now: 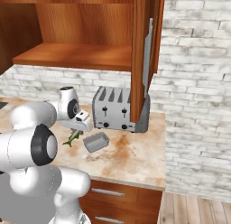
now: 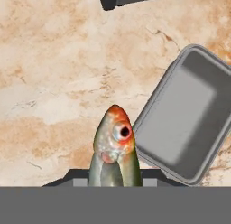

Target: Retrieve the tupperware from the cabinet, then place the raw meat into the tupperware to avoid contamination.

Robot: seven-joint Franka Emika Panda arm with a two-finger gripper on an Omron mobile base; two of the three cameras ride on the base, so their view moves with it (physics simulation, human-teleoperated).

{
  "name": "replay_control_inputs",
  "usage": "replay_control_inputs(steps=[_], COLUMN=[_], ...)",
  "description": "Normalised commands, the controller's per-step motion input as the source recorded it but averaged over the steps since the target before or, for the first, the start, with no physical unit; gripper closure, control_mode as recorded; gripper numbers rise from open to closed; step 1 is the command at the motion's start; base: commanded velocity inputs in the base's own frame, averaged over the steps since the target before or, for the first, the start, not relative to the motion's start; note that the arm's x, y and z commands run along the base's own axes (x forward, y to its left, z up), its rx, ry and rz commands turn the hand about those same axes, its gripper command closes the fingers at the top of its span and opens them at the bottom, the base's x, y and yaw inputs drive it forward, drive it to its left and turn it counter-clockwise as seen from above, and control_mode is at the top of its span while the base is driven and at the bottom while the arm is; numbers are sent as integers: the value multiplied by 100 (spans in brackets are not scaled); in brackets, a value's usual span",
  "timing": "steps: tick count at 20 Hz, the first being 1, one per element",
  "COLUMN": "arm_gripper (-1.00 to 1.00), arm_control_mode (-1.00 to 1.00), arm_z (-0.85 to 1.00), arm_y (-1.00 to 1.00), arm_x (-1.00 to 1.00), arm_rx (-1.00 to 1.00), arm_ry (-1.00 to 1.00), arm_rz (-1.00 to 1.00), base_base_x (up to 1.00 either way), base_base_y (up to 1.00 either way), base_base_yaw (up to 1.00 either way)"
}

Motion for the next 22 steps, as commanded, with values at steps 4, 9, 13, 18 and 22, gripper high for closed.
replay_control_inputs(steps=[4, 9, 13, 18, 22], arm_gripper=[100, 100, 100, 100, 100], arm_control_mode=[-100, -100, -100, -100, -100], arm_z=[4, 0, 0, 1, 0], arm_y=[-32, -31, -31, -28, -22], arm_x=[8, 13, 15, 16, 14], arm_rx=[0, 0, 0, 0, 0], arm_ry=[0, 0, 0, 0, 0], arm_rz=[-15, -14, -13, -13, -10], base_base_x=[0, 0, 0, 0, 0], base_base_y=[0, 0, 0, 0, 0], base_base_yaw=[0, 0, 0, 0, 0])
